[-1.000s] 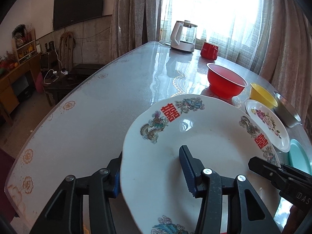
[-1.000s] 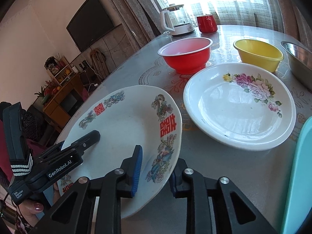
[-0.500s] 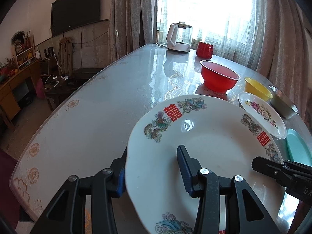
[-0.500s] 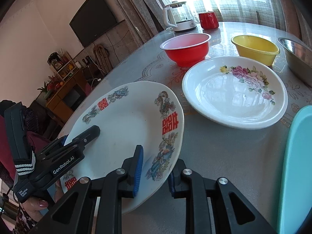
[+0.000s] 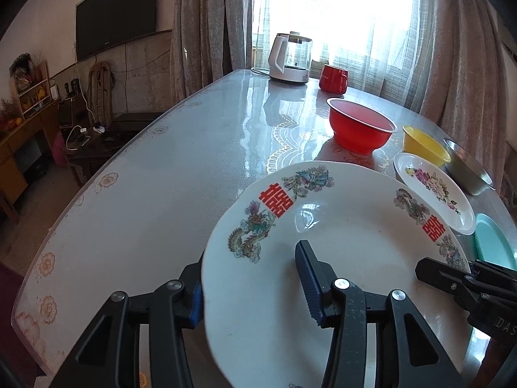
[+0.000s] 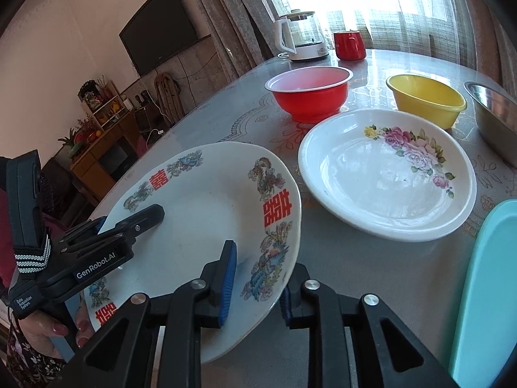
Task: Organize plates and bowls
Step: 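Lift the red-character plate with both grippers and carry it over the teal plate, then lower the red-character plate onto the teal plate and open both grippers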
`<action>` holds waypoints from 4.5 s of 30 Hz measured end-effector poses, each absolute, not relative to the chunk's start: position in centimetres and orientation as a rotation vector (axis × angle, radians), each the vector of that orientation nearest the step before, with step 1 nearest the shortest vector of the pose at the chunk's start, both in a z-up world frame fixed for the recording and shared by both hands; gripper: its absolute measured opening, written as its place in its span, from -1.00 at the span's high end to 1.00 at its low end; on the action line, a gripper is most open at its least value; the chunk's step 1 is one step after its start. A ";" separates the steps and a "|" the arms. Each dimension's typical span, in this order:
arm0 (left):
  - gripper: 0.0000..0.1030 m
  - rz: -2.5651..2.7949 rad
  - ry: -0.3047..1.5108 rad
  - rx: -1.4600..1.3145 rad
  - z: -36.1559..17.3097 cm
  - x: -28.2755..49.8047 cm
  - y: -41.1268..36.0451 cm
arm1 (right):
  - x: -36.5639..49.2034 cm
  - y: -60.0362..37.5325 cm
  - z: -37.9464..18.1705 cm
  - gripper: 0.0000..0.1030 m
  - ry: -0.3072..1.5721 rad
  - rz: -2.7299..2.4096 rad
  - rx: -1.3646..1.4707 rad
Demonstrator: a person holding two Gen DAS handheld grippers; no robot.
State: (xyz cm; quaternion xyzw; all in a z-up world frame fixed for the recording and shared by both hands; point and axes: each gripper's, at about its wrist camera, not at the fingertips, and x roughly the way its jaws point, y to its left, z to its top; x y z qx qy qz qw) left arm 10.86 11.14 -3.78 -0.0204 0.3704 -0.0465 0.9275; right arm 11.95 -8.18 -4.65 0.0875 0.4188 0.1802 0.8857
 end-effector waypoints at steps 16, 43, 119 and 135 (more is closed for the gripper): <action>0.06 -0.226 0.755 -0.108 -3.7 7.9 8.0 | 8.3 -11.6 -2.2 0.56 0.786 0.337 0.177; 0.06 -0.475 0.680 -0.020 0.2 6.3 -5.6 | 1.2 -23.5 1.6 0.56 0.678 0.131 0.230; 0.01 -0.532 0.714 0.189 -2.7 4.0 -15.9 | -1.0 -34.6 -1.9 0.37 0.727 -0.179 0.389; -0.06 -0.542 0.725 0.148 -2.0 3.4 -14.3 | -1.6 -33.8 -1.3 0.33 0.706 -0.241 0.361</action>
